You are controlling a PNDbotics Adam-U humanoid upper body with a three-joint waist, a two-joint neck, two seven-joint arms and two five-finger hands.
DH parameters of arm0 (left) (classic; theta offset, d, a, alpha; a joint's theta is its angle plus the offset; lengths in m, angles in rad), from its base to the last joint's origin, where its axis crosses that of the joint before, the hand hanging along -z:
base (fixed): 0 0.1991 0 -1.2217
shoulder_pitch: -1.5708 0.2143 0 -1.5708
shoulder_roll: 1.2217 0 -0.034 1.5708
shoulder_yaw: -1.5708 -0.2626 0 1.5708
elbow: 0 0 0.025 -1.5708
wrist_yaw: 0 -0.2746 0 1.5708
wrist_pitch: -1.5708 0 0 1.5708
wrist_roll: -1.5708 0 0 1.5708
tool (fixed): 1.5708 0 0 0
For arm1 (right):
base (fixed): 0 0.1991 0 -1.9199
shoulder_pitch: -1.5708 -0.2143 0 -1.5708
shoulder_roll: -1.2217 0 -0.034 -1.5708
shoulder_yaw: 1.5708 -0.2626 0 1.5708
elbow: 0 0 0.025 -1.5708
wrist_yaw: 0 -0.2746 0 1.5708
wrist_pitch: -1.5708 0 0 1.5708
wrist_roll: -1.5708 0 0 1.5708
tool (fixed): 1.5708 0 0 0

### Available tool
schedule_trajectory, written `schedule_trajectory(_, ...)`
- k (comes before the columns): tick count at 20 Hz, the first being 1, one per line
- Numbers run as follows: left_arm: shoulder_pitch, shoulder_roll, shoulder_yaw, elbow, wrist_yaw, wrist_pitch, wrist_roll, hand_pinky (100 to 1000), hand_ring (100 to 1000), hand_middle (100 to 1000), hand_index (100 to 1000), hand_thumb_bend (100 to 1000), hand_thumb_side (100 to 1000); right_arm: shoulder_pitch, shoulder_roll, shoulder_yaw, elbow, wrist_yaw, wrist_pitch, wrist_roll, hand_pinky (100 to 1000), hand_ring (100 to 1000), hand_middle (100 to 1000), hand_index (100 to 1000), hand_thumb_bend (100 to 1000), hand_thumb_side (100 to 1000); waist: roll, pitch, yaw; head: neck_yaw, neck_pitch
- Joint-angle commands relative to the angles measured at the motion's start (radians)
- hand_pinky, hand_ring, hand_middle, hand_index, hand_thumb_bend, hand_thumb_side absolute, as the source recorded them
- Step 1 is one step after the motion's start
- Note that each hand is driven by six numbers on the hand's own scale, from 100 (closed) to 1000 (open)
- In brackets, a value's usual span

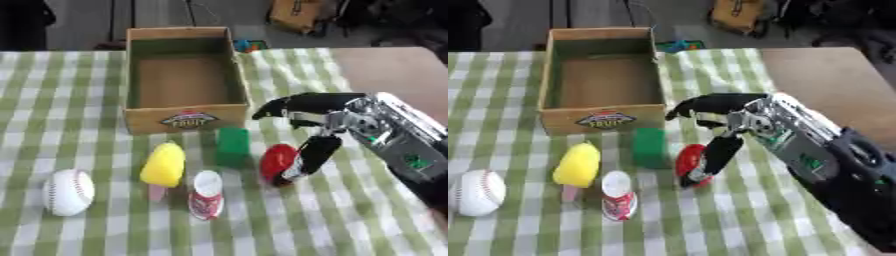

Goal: Pick up objects on the table and place them in the box.

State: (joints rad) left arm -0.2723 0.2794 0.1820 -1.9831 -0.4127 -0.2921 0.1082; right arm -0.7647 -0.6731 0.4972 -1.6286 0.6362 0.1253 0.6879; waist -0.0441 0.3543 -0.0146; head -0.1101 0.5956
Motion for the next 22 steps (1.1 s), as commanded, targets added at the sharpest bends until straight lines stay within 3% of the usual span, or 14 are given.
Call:
schedule_trajectory(1, -0.010, 0.010, 0.000, -0.017, 0.001, 0.000, -0.005, 740, 627, 589, 675, 100, 935, -0.012, -0.015, -0.008, 0.026, 0.034, -0.019, -0.012, 671, 949, 956, 1000, 692, 447, 0.004, -0.014, 0.000, -0.004, -0.013)
schedule_trajectory(5, -0.009, 0.010, 0.001, -0.017, 0.001, 0.001, -0.006, 739, 627, 589, 675, 100, 934, -0.012, -0.019, -0.007, 0.034, 0.040, -0.035, -0.023, 669, 951, 947, 952, 711, 464, 0.003, -0.013, -0.001, -0.004, -0.012)
schedule_trajectory(13, -0.007, 0.010, 0.003, -0.017, -0.002, 0.003, -0.007, 740, 627, 589, 675, 100, 935, -0.004, -0.035, -0.002, 0.019, 0.020, -0.044, 0.006, 663, 947, 942, 954, 707, 435, -0.001, -0.012, -0.002, -0.003, -0.011)
schedule_trajectory(19, -0.006, 0.010, 0.007, -0.017, -0.004, 0.006, -0.006, 740, 627, 589, 675, 100, 935, 0.005, -0.039, 0.006, 0.015, -0.014, -0.038, 0.049, 604, 888, 927, 950, 714, 387, -0.002, -0.010, -0.001, -0.003, -0.012)
schedule_trajectory(22, -0.006, 0.011, 0.008, -0.017, -0.004, 0.007, -0.005, 740, 627, 589, 674, 100, 933, 0.011, -0.045, 0.016, 0.006, -0.035, -0.031, 0.076, 509, 811, 920, 944, 706, 347, -0.002, -0.010, -0.002, -0.003, -0.011)
